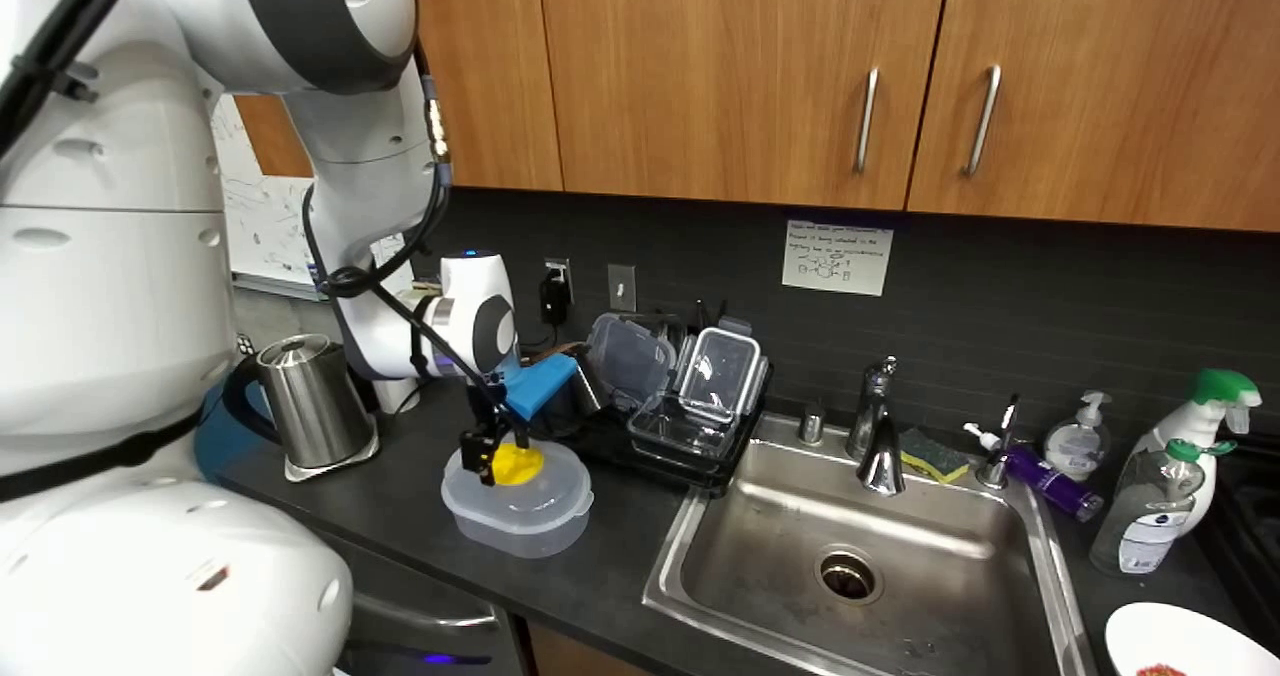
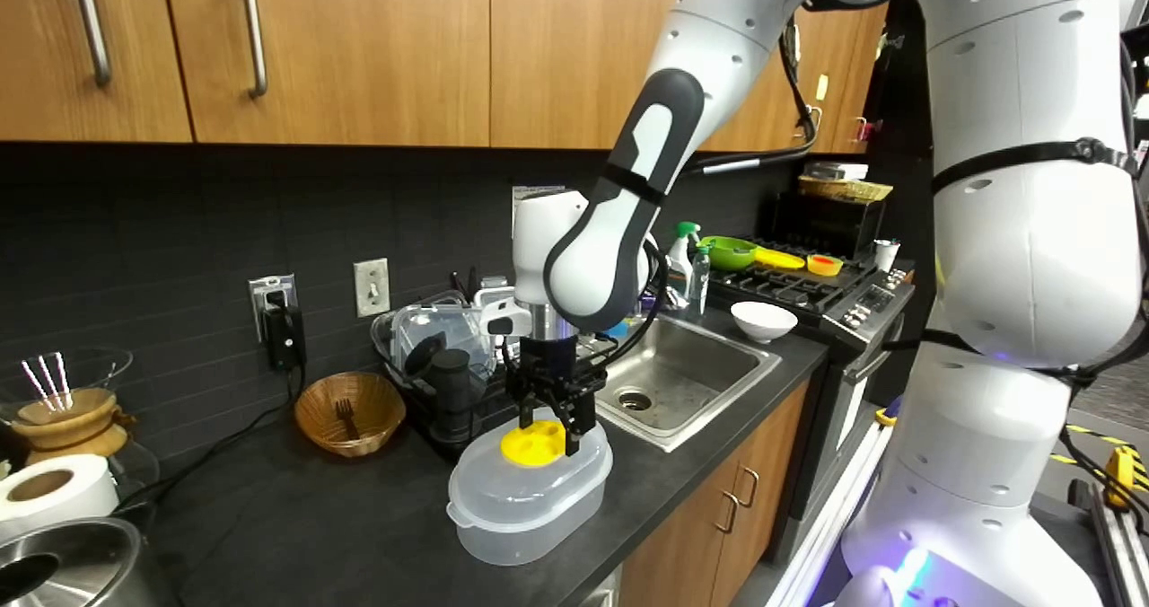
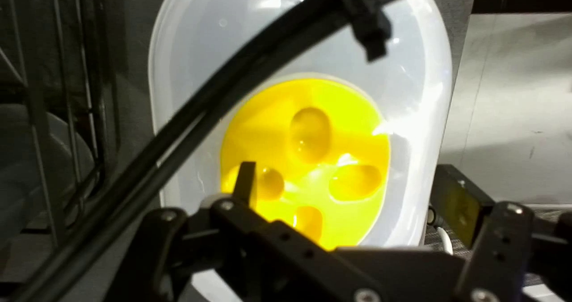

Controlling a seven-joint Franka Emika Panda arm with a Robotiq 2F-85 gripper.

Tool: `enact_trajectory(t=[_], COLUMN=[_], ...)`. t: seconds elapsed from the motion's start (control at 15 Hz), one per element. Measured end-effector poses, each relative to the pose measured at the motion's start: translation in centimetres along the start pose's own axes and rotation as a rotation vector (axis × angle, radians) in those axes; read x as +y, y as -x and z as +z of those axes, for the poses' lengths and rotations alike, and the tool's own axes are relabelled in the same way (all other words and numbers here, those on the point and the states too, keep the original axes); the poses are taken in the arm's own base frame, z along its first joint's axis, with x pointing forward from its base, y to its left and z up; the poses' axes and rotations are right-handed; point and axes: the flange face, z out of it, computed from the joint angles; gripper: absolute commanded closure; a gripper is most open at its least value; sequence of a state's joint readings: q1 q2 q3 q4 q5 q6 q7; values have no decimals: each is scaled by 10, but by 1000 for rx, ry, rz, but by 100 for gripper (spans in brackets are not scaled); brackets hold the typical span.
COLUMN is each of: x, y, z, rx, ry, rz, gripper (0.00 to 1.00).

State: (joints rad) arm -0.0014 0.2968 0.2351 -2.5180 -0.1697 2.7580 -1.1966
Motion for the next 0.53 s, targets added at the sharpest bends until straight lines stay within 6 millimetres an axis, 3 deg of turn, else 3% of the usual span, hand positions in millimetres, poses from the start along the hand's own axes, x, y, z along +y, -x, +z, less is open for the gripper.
enact_trajectory(t=[0.53], x=[9], y=[-1], z=[-5], rx=[-5], ry=[-2], rz=[-22], gripper=[0])
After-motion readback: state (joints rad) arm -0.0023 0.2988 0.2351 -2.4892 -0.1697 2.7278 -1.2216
